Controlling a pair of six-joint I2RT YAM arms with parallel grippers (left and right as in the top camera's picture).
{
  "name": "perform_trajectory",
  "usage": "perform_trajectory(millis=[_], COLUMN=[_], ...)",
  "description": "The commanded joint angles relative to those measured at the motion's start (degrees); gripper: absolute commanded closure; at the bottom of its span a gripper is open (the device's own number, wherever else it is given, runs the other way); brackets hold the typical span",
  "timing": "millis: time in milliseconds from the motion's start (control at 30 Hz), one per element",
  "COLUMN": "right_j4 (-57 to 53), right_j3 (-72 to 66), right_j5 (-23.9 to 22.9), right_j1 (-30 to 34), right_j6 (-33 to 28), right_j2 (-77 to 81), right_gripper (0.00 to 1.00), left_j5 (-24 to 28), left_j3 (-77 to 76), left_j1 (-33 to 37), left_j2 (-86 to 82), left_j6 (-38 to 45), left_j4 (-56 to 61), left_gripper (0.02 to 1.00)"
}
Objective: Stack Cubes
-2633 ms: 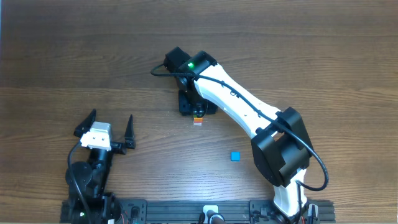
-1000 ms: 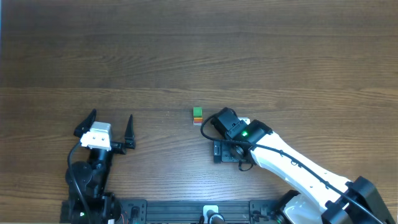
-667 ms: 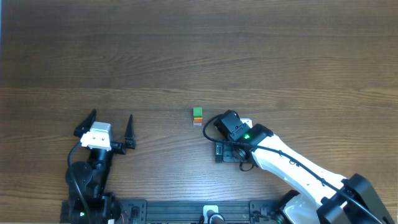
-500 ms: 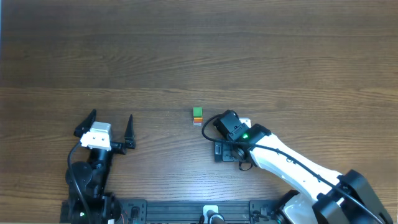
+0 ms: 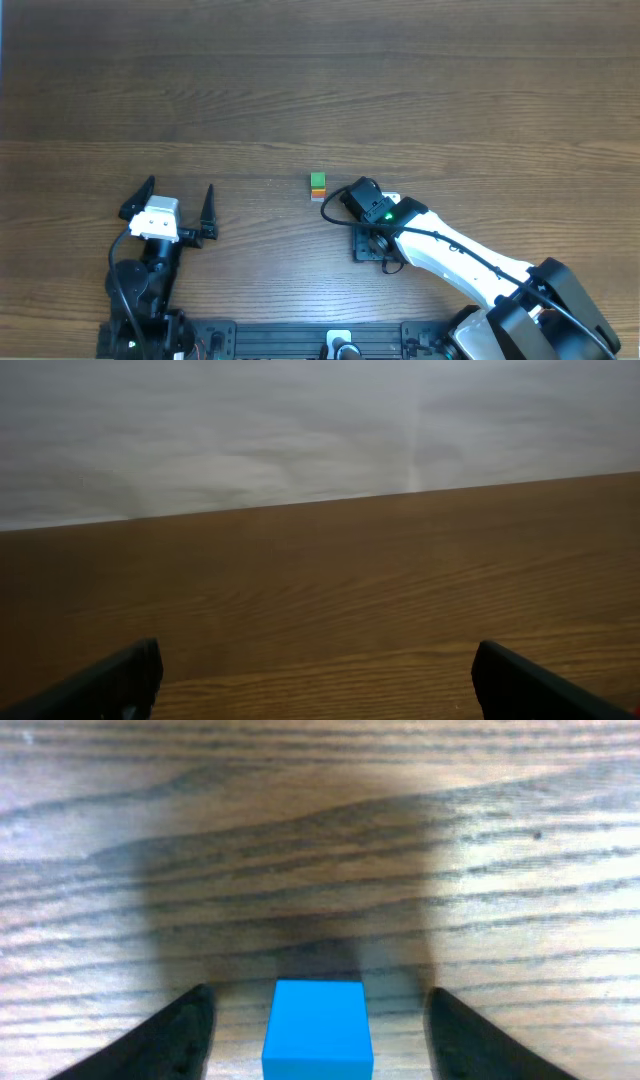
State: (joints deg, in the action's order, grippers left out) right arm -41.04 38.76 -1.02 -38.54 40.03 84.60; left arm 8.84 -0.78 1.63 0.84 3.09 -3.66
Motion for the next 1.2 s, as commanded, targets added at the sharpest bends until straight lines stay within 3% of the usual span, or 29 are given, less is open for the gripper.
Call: perform_trajectory(millis=[33, 367, 1200], right_j4=[0.13, 0.35, -0.76], right_j3=[-0.44, -0.46, 1.60], right_j5=[0.55, 0.57, 1.66], right_j1=[0.22, 0.22, 0.22], right_j6=[-0.28, -0.26, -0.26], right_j2=[0.44, 0.44, 0.39], right_gripper=[0.470, 0.682, 0.925], left_j5=[0.55, 0.55, 0.55], left_j3=[0.42, 0.42, 0.42], left_j1=[-0.26, -0.26, -0.26], left_j2=[-0.42, -0.42, -0.42], left_j6=[1.01, 1.01, 1.01], left_j4=[0.09, 0.11, 0.11], left_gripper=[0.018, 0.018, 0.018])
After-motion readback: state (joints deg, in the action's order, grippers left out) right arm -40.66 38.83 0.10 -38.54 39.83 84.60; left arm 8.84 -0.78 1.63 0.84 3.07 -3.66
